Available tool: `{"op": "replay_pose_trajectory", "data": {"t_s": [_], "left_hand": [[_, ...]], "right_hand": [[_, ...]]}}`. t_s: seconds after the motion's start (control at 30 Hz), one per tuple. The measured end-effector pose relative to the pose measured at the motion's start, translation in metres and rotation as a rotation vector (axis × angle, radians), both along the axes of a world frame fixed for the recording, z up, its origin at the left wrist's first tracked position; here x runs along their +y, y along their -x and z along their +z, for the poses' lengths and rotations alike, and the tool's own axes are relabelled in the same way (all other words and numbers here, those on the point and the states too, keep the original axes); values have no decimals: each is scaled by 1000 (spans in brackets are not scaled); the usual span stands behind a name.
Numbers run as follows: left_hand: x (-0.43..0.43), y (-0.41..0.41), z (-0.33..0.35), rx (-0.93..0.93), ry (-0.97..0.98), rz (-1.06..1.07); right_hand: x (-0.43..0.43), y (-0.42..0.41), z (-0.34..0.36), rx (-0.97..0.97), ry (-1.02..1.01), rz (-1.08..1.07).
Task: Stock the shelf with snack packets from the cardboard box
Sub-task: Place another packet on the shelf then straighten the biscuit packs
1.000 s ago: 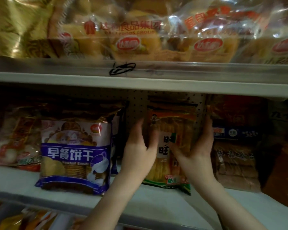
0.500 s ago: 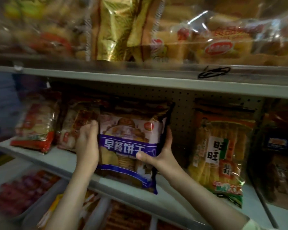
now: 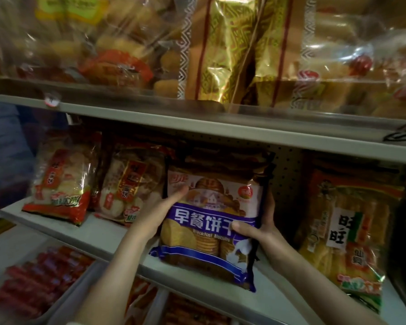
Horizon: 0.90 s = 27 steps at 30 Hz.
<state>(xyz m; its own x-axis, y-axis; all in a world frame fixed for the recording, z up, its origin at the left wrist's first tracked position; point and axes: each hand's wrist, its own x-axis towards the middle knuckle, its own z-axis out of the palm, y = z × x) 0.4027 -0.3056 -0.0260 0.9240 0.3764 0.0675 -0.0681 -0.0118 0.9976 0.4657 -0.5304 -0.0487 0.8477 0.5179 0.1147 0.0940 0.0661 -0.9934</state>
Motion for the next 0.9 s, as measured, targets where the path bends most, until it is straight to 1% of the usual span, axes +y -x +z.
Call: {"op": "replay_pose_trajectory", "data": {"t_s": [0.17, 0.37, 0.53, 0.67, 0.77, 0.9], "left_hand": [[-3, -7, -8, -64, 94, -36], [5, -18, -8, -10, 170, -147], [5, -17, 8, 64, 202, -228], [1, -18, 9, 56, 240, -218], [2, -21, 5, 63, 229, -228], [1, -22, 3, 26, 212, -254]], "right_hand": [[-1, 0, 1, 33, 2, -4], [-5, -3, 2, 39, 47, 0], [-9, -4, 12, 51, 38, 2], [-6, -4, 12, 66, 46, 18], [-4, -4, 10, 80, 57, 35], [-4, -4, 8, 58, 17, 16]]}}
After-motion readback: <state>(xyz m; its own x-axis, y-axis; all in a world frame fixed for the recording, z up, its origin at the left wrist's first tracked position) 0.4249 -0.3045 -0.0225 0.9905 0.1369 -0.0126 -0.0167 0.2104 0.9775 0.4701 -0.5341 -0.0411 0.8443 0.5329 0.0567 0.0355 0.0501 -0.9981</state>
